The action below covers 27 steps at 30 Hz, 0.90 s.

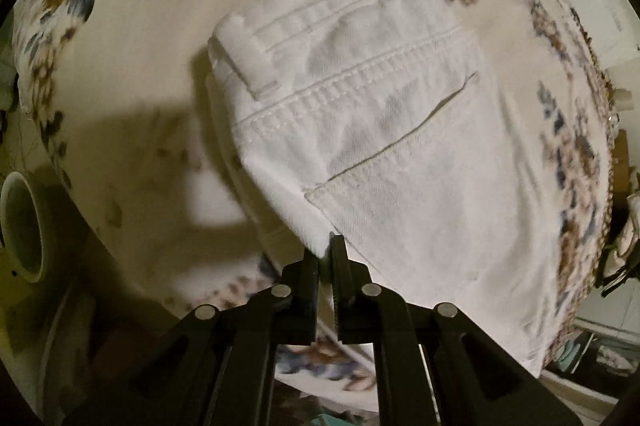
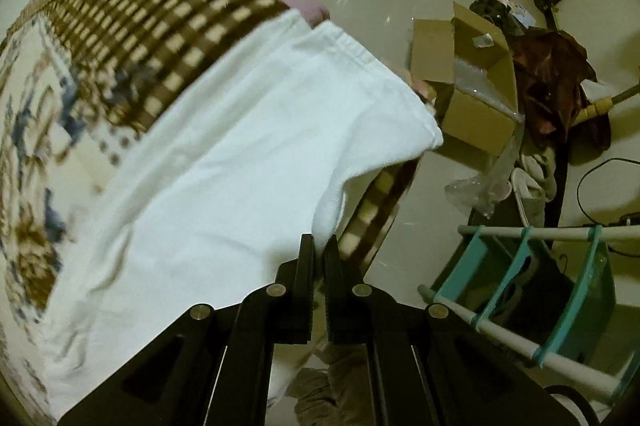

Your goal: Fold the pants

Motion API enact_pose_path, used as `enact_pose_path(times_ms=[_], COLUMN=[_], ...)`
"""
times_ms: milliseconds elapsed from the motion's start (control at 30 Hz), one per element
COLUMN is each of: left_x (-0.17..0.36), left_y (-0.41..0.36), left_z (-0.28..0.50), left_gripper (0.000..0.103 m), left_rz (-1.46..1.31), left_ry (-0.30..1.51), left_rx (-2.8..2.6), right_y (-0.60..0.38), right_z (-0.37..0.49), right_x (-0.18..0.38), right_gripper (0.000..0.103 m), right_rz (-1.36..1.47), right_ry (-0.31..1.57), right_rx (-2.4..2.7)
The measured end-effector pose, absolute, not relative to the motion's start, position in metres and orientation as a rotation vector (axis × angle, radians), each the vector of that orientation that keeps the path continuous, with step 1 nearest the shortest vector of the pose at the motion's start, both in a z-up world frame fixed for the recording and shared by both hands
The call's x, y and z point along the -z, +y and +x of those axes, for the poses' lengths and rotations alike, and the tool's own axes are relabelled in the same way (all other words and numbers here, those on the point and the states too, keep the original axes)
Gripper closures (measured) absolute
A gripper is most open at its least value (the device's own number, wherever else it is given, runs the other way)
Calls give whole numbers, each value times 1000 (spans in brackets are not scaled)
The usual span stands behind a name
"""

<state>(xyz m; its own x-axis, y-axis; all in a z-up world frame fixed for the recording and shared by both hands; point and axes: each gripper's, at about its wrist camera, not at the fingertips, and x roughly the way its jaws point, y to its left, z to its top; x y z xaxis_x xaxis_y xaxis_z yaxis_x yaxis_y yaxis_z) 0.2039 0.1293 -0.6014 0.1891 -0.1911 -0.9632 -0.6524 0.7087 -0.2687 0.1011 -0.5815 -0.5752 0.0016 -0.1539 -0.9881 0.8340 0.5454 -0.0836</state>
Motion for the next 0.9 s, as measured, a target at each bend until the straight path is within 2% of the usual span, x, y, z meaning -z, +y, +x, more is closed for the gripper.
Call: enact_pose_path(times_ms=[100,233,300,367,400,467,500,533,600,633,833,900], left_x=[602,590,580,565,554,537,528,521,510,509,517,521], left_y=[122,113,106,97,90,77,65,54,22,15,-57,-86], left_z=[200,198,197,194,192,190,192,195,210,213,259,270], left_gripper=[98,92,90,90,88,79,68,51,29,27,26,26], left_rz=[-723,-690,-652,-660,-653,-630,-611,-591,-538,-515,-348,-306], left_ry=[1382,1401,1429,1415,1397,1362,1336,1322,1292,1285,1241,1228], left_rx=[-365,-390,-426,-420,-416,-405,-390,-378,-330,-311,-193,-153], right_y=[-585,-597,-608,-622,-630,-648,-657,-667,-687,-695,-741,-748], right_z=[98,86,79,66,61,54,54,56,67,78,157,171], right_x=[587,600,608,605,599,582,573,567,562,561,593,607], right_gripper=[99,97,84,59,55,53,51,46,44,44,44,47], right_rz=[660,735,794,841,850,844,831,818,779,747,619,573], right_ry=[1366,1410,1450,1441,1421,1359,1327,1302,1275,1272,1330,1377], right_rx=[856,810,773,752,752,751,751,749,737,732,650,643])
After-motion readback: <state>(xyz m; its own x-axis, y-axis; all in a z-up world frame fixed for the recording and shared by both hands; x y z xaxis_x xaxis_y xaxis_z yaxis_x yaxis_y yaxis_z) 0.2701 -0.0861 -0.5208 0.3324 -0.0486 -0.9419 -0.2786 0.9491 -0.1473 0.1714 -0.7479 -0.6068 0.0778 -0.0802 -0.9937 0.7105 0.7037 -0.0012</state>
